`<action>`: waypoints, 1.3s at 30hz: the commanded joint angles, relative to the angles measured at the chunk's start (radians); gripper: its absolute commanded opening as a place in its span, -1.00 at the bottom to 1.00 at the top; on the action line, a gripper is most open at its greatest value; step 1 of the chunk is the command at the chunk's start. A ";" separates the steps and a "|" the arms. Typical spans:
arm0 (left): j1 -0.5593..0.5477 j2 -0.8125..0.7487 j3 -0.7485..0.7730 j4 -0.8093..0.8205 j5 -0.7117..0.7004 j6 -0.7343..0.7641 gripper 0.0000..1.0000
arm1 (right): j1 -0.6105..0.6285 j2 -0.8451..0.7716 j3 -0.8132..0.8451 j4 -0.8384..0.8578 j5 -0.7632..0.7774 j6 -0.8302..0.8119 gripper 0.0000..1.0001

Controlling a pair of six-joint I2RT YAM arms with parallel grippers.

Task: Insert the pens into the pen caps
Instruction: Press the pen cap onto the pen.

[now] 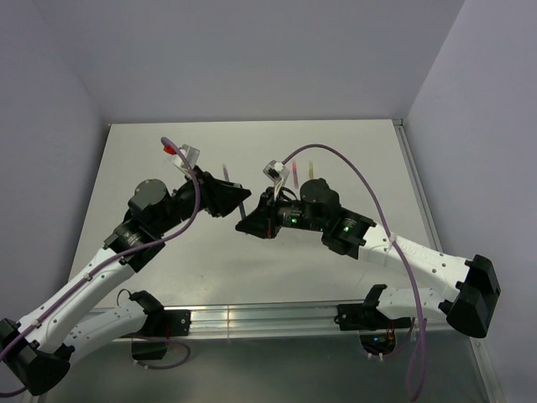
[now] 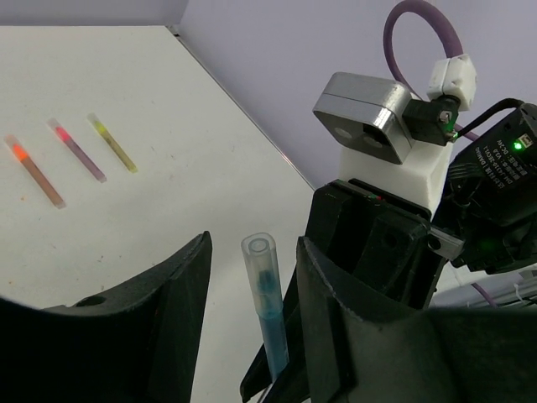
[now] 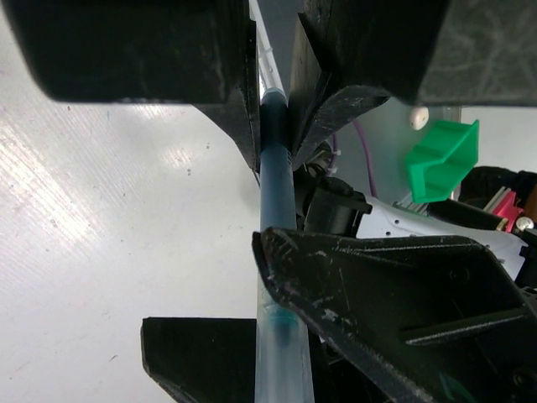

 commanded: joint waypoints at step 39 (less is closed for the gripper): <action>-0.123 -0.062 -0.265 0.243 0.108 -0.010 -0.99 | -0.146 -0.012 0.138 0.134 0.005 0.075 -1.00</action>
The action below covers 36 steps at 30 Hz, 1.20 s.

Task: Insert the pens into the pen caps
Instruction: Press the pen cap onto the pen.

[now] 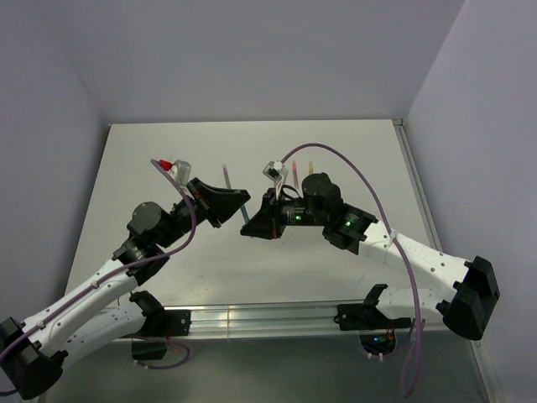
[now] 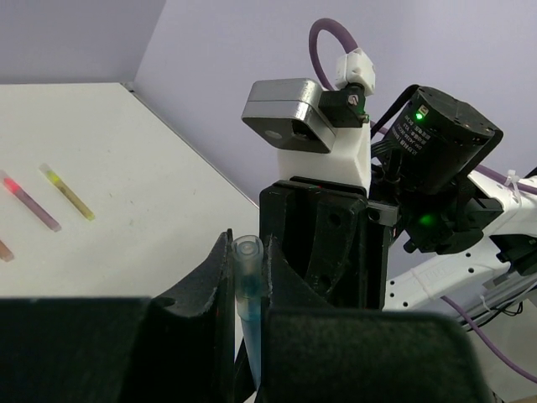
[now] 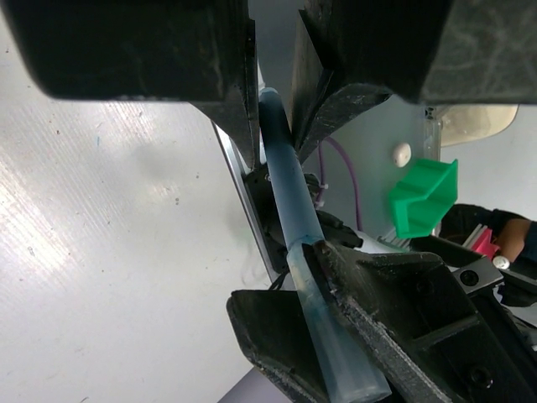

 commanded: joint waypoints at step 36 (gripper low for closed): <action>-0.154 0.092 -0.171 -0.051 0.113 0.004 -0.99 | -0.168 0.073 0.401 0.171 0.137 0.066 -1.00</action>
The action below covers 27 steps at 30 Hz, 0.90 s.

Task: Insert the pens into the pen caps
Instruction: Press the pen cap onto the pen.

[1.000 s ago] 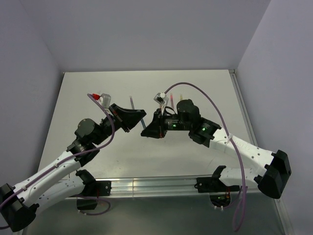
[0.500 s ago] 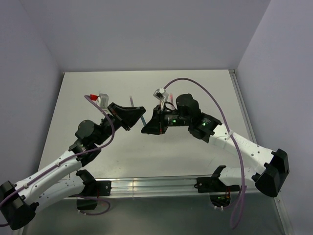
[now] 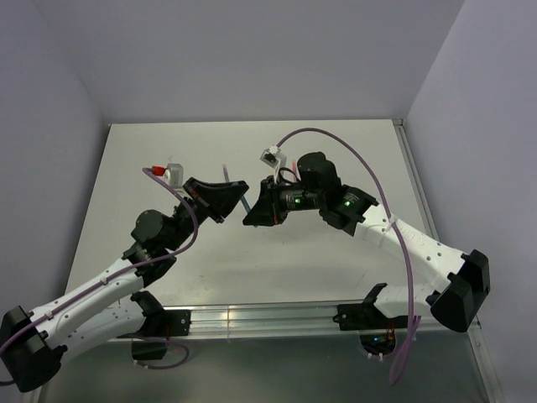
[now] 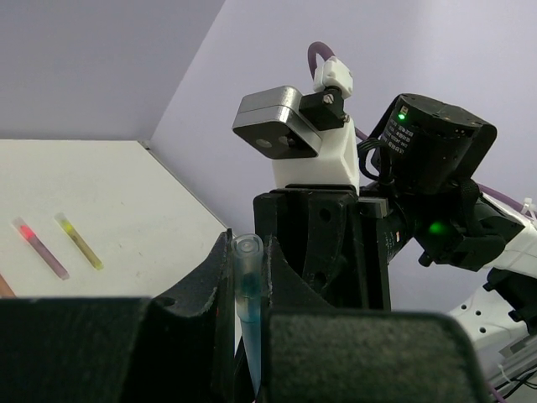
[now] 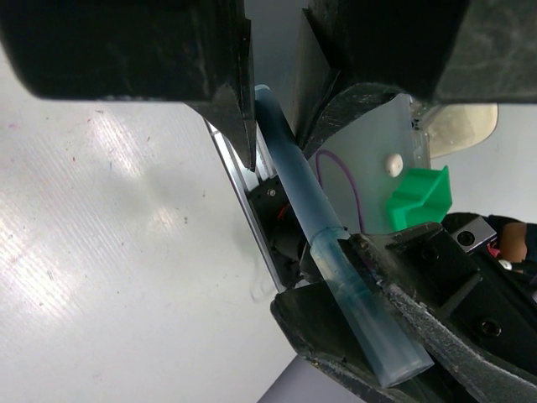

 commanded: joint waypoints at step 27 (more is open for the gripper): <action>-0.047 0.163 0.109 -0.398 0.078 -0.187 -0.99 | -0.111 0.034 0.142 0.351 0.135 0.170 -1.00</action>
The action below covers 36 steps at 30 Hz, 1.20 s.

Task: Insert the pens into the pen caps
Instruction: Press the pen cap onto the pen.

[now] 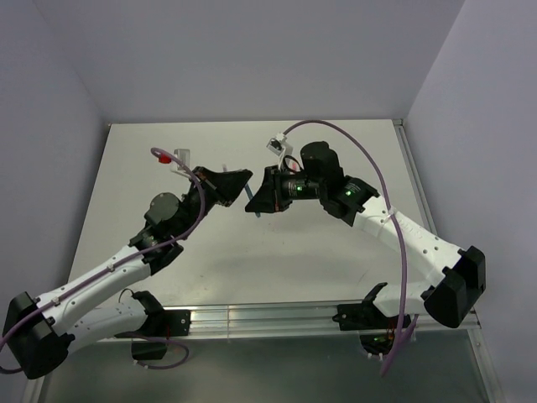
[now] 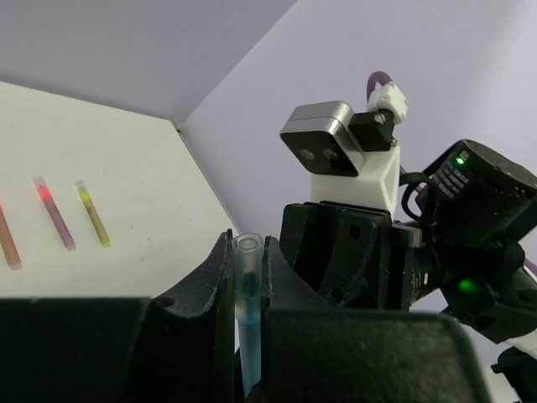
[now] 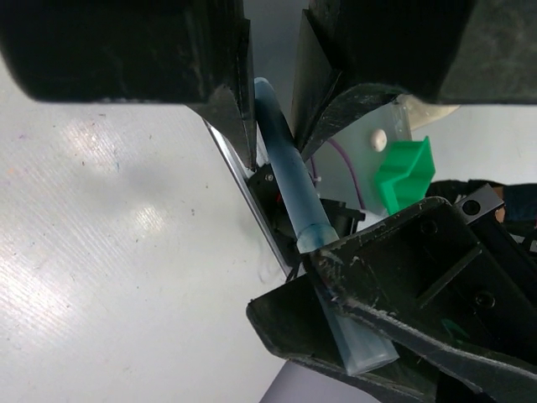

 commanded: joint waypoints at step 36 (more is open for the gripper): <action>0.057 0.145 0.018 -0.263 0.206 -0.149 -0.99 | -0.039 -0.042 -0.141 0.437 0.052 0.150 -0.32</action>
